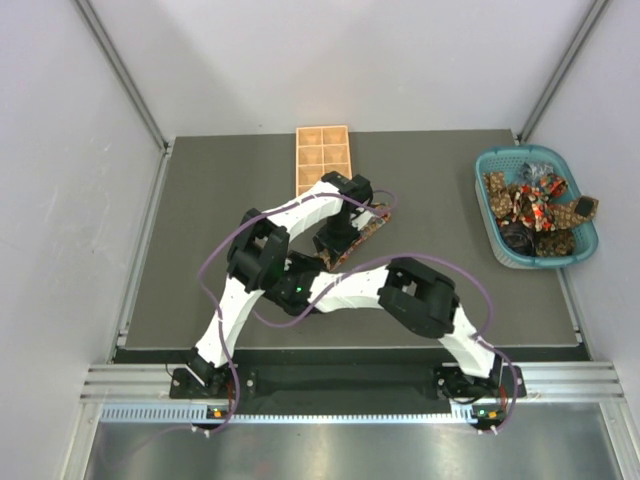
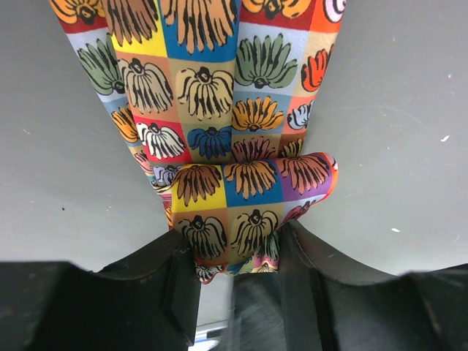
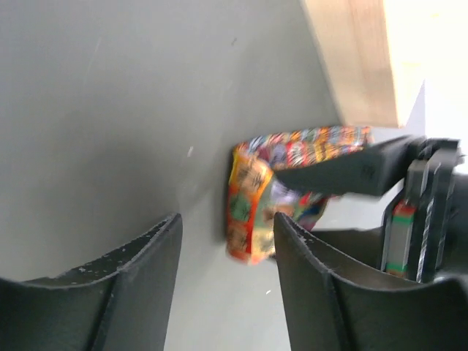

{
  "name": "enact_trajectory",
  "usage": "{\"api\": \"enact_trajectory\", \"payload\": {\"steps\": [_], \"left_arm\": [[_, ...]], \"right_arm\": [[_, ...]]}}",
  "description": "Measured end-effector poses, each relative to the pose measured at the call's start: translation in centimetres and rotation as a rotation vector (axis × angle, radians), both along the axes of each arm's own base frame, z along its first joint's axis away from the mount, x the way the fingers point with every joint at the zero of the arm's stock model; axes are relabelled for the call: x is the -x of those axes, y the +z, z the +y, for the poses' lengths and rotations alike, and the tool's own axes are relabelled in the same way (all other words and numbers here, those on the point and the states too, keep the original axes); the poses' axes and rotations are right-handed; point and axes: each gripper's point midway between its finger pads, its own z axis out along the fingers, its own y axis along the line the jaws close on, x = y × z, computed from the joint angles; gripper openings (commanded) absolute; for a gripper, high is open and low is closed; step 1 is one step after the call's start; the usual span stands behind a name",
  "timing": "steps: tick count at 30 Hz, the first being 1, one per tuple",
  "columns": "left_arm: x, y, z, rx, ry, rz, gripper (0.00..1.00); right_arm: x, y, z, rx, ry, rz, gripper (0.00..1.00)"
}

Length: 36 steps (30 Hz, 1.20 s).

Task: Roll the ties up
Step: Roll the tie

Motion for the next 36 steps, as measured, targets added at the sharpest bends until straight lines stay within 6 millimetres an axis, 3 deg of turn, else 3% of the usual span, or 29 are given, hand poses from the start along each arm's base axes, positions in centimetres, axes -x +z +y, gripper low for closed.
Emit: {"api": "enact_trajectory", "payload": {"steps": [7, 16, 19, 21, 25, 36], "left_arm": [[0.0, 0.0, 0.0, -0.007, -0.001, -0.001, 0.45], [-0.2, 0.0, 0.0, -0.035, 0.001, 0.004, 0.44], [-0.2, 0.0, 0.0, -0.040, 0.001, 0.004, 0.45], [-0.2, 0.0, 0.0, -0.043, 0.002, 0.002, 0.48], [-0.3, 0.0, 0.2, -0.056, 0.002, -0.002, 0.53], [-1.0, 0.3, 0.5, -0.045, -0.013, -0.057, 0.66]], "right_arm": [[-1.9, 0.1, 1.0, 0.140, -0.086, -0.087, 0.53], [-2.9, -0.1, -2.1, 0.232, -0.158, -0.094, 0.55], [-2.9, -0.1, -2.1, 0.223, -0.164, -0.093, 0.45], [-2.9, -0.3, -2.1, 0.214, -0.165, -0.082, 0.35], [-3.0, -0.6, -2.1, 0.206, -0.165, -0.075, 0.31], [-3.0, -0.5, -2.1, 0.180, -0.138, -0.077, 0.31]]}}
